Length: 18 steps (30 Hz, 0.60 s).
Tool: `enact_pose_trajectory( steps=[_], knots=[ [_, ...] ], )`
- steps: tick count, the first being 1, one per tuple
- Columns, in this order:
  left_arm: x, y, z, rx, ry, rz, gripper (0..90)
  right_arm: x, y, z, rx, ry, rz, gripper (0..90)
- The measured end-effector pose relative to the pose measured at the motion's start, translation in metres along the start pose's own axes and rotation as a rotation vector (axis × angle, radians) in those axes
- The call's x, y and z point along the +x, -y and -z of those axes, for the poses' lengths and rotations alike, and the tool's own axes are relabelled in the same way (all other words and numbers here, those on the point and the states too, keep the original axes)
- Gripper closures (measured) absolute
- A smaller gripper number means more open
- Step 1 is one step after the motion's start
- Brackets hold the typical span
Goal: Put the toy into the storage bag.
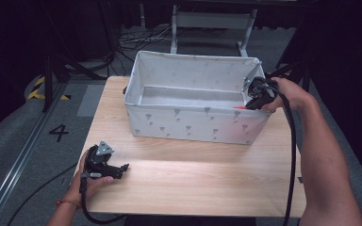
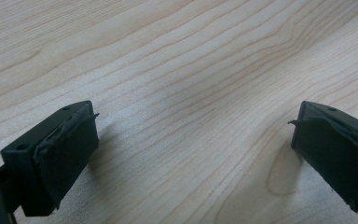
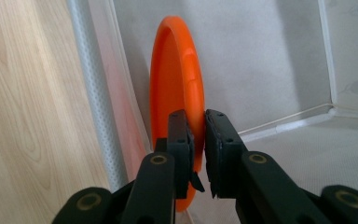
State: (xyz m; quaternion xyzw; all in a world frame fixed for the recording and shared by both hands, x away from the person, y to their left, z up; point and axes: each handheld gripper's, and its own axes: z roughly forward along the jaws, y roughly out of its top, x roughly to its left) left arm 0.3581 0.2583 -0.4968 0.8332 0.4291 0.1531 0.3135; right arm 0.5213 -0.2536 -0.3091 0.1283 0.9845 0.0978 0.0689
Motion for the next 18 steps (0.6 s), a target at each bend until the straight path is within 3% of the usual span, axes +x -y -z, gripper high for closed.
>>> enact_pose_trajectory(
  steps=[7,12,14,18],
  knots=[
    [0.0,0.0,0.0,0.0,0.001,0.001,1.0,0.0,0.007,0.0,0.002,0.0,-0.014,77.3],
    [0.0,0.0,0.0,-0.001,0.001,0.001,1.0,0.001,0.012,0.004,-0.039,0.019,-0.041,71.0],
    [0.0,0.0,0.0,0.0,0.0,-0.001,1.0,0.002,0.013,0.006,-0.066,0.033,-0.052,66.6],
    [0.0,0.0,0.0,0.0,0.001,0.001,1.0,0.003,0.016,0.011,-0.176,0.066,-0.084,56.2]
  ],
)
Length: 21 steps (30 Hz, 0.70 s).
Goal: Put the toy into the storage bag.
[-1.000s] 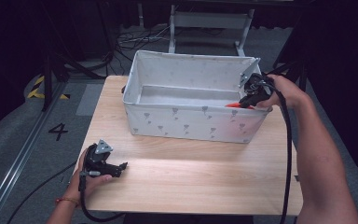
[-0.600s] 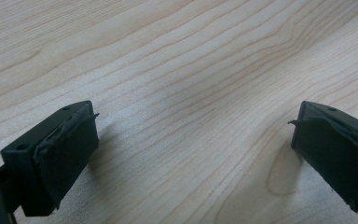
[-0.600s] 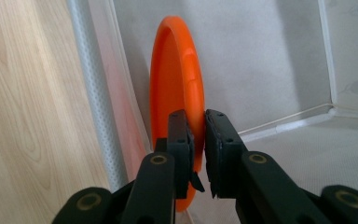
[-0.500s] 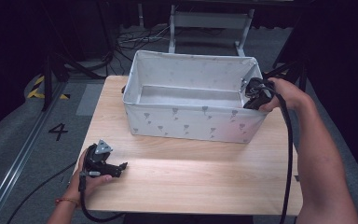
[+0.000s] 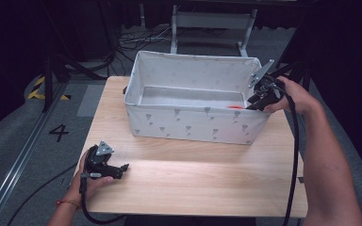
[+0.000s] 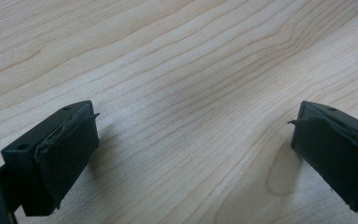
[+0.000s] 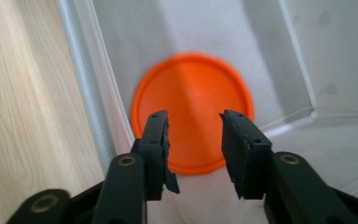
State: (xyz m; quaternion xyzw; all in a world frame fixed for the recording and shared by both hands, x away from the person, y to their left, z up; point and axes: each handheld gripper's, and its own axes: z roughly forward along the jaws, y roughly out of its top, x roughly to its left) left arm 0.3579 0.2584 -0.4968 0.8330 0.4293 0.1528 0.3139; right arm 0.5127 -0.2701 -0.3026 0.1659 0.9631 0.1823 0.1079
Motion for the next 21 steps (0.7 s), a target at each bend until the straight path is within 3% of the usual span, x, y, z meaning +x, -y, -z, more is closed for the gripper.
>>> enact_pose_trajectory(
  steps=[3,7,11,14,18,21],
  knots=[
    [0.0,0.0,0.0,0.0,0.0,0.0,1.0,0.004,0.003,0.003,-0.069,0.028,-0.042,49.7],
    [0.0,0.0,0.0,0.0,0.0,-0.002,1.0,0.011,0.012,0.011,-0.208,0.082,-0.104,41.5],
    [0.0,0.0,0.0,0.0,0.0,0.001,1.0,0.014,0.023,0.021,-0.283,0.147,-0.171,33.7],
    [0.0,0.0,0.0,0.0,0.0,0.0,1.0,0.017,0.029,0.03,-0.354,0.209,-0.228,32.7],
    [0.0,0.0,0.0,0.0,0.0,0.0,1.0,0.025,0.038,0.042,-0.454,0.21,-0.278,32.7],
    [0.0,0.0,0.0,0.001,0.002,-0.004,0.9,0.035,0.044,0.049,-0.477,0.247,-0.291,32.9]
  ],
)
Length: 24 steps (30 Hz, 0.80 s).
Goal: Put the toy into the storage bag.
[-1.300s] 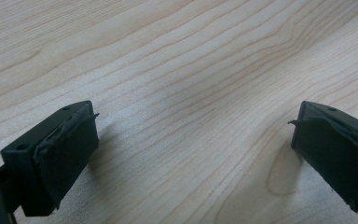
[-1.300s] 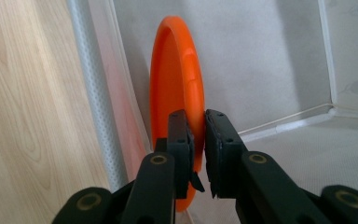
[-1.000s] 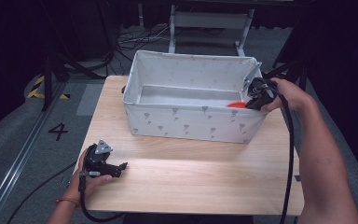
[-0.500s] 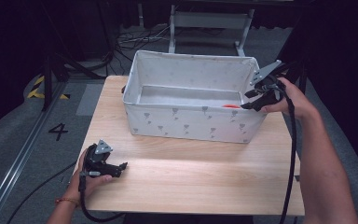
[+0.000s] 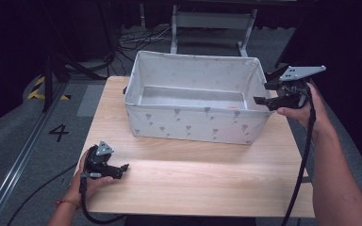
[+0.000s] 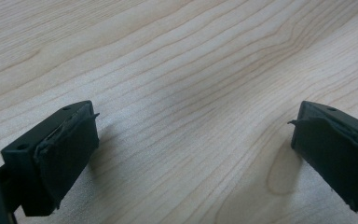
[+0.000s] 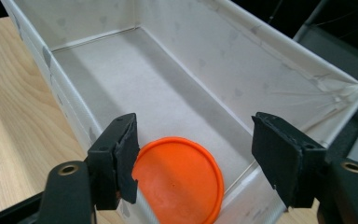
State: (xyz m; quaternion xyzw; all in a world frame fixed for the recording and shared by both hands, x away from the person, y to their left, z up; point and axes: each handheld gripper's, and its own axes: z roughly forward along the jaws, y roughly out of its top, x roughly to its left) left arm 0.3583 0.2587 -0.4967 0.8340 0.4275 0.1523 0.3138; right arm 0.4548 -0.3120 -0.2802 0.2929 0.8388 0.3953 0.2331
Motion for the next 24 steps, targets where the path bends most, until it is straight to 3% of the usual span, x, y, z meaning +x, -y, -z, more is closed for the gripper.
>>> enact_pose_trajectory(
  steps=[2,4,10,14,18,24],
  knots=[
    [0.0,0.0,0.0,-0.001,0.0,0.0,0.9,0.004,0.003,0.007,-0.007,0.033,-0.004,32.3],
    [0.0,0.0,0.0,0.0,0.0,0.0,0.9,0.007,0.006,0.015,-0.026,0.041,-0.027,31.4],
    [0.0,0.0,0.0,0.0,0.001,-0.001,0.9,0.019,0.017,0.028,-0.043,0.083,-0.037,28.1],
    [0.0,0.0,0.0,0.0,0.001,-0.001,0.9,0.028,0.028,0.036,-0.039,0.106,-0.002,26.9],
    [0.0,0.0,0.0,0.0,0.001,-0.001,0.9,0.034,0.039,0.039,-0.05,0.101,-0.001,26.0],
    [0.0,0.0,0.0,0.0,0.001,-0.001,0.9,0.046,0.053,0.041,-0.053,0.147,0.003,26.0]
  ],
)
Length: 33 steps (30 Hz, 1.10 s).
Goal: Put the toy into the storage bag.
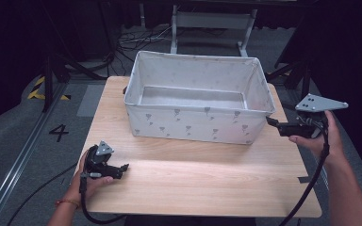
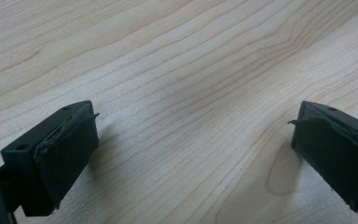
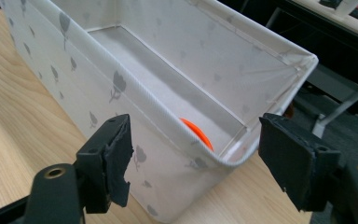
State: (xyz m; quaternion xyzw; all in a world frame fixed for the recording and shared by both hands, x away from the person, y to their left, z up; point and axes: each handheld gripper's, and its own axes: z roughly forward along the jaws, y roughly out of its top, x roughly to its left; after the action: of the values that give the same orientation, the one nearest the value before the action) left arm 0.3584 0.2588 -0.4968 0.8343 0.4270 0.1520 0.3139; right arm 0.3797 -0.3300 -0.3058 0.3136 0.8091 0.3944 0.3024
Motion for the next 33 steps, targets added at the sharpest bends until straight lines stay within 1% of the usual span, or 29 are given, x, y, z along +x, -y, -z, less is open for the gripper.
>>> enact_pose_trajectory(
  steps=[2,5,7,9,11,13,15,17,19,20,21,23,25,29,31,33],
  knots=[
    [0.0,0.0,0.0,0.0,0.0,0.0,0.9,0.004,0.005,0.001,0.008,0.015,0.011,24.6],
    [0.0,0.0,0.0,0.0,0.0,0.0,0.9,0.006,0.01,0.002,0.013,0.017,0.007,24.3],
    [0.0,0.0,0.0,0.0,0.0,0.0,0.9,0.009,0.017,0.002,0.022,0.029,0.028,23.3],
    [0.0,0.0,0.0,0.0,-0.001,0.0,0.9,0.011,0.022,0.002,0.023,0.022,0.022,23.2],
    [0.0,0.0,0.0,0.0,-0.001,0.001,0.9,0.012,0.027,0.002,0.027,0.03,0.025,22.9],
    [0.0,0.0,0.0,0.0,-0.001,0.001,0.9,0.013,0.032,0.001,0.03,0.021,0.023,22.6],
    [0.0,0.0,0.0,-0.001,-0.001,0.001,0.9,0.013,0.037,0.0,0.042,0.021,0.021,22.2],
    [0.0,0.0,0.0,0.001,0.0,0.004,0.9,0.014,0.043,-0.001,0.053,0.022,0.021,23.7],
    [-0.001,0.0,0.0,0.002,0.001,0.01,1.0,0.015,0.049,-0.004,0.067,0.017,0.019,23.7],
    [-0.001,0.0,0.0,0.002,0.001,0.01,1.0,0.015,0.049,-0.004,0.067,0.017,0.019,23.7],
    [-0.001,0.0,0.0,0.002,0.001,0.01,1.0,0.017,0.057,-0.009,0.09,0.022,0.026,23.1],
    [-0.001,0.0,0.0,0.002,0.001,0.01,0.9,0.018,0.059,-0.01,0.099,0.021,0.026,23.1],
    [-0.001,0.0,0.0,-0.001,-0.001,0.006,1.0,0.019,0.067,-0.014,0.105,0.004,0.01,23.0],
    [-0.001,0.0,0.0,0.002,0.002,0.01,0.9,0.02,0.079,-0.02,0.116,-0.005,0.003,23.0],
    [-0.001,0.0,0.0,0.002,0.001,0.009,0.9,0.021,0.085,-0.023,0.133,-0.01,-0.001,23.0],
    [-0.001,0.0,0.0,0.002,0.002,0.01,1.0,0.022,0.092,-0.026,0.151,-0.006,0.004,23.0]
  ],
)
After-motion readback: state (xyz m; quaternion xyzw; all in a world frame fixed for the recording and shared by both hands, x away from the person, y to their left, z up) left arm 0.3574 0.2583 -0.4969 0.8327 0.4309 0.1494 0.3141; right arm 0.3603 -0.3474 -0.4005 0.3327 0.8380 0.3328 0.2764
